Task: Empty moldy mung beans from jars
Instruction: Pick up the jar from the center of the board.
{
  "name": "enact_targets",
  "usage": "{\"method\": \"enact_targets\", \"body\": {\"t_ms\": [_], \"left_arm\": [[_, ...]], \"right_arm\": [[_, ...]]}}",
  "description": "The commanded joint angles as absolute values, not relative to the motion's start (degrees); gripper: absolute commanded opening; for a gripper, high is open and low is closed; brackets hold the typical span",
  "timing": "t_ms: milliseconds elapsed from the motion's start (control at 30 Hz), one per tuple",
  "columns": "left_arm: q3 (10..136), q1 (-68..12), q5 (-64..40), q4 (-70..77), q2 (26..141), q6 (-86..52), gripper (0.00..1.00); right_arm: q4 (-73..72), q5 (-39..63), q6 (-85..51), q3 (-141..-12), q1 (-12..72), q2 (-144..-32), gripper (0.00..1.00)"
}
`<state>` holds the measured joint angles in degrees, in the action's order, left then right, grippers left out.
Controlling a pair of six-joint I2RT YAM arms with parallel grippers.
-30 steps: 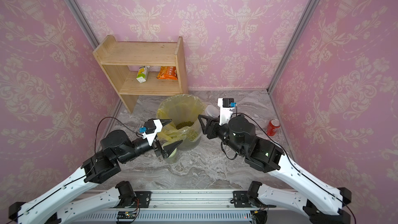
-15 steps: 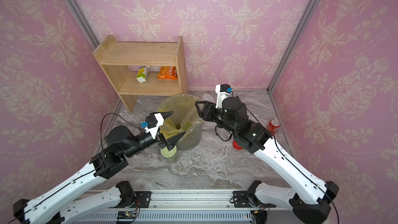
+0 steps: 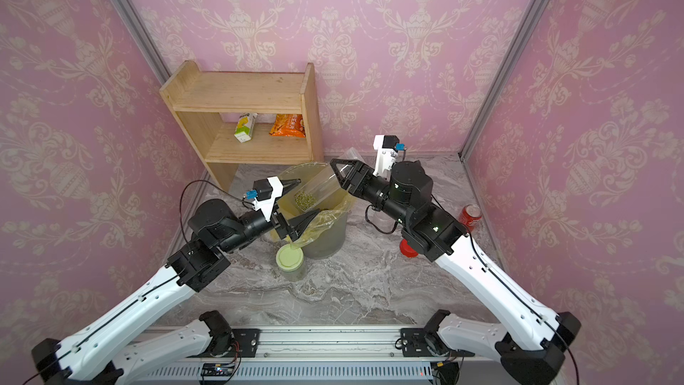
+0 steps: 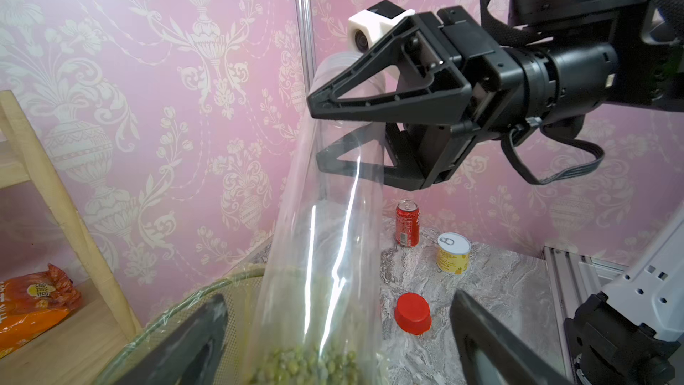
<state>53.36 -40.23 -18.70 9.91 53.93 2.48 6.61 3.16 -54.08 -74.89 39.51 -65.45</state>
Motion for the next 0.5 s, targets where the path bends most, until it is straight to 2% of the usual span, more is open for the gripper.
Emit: {"method": "enact_targets", "body": {"t_ms": [0, 267, 400, 467], "left_arm": [[54.5, -39.6, -21.7, 13.7, 54.7, 1.5, 0.95], [54.6, -38.2, -21.3, 16.4, 57.8, 1.7, 0.97], [54.3, -37.5, -21.6, 19.8, 58.8, 1.1, 0.94], [54.7, -37.3, -22.2, 20.6, 59.6, 0.8, 0.88]], "right_arm": [[1.2, 5.3, -57.4, -74.3, 39.2, -65.4, 0.43], [-2.7, 7.3, -61.0, -72.4, 38.2, -65.6, 0.43], [-3.5, 8.1, -62.5, -72.2, 38.1, -66.2, 0.43], [-4.8, 8.6, -63.4, -71.8, 38.1, -66.4, 0.43]]}}
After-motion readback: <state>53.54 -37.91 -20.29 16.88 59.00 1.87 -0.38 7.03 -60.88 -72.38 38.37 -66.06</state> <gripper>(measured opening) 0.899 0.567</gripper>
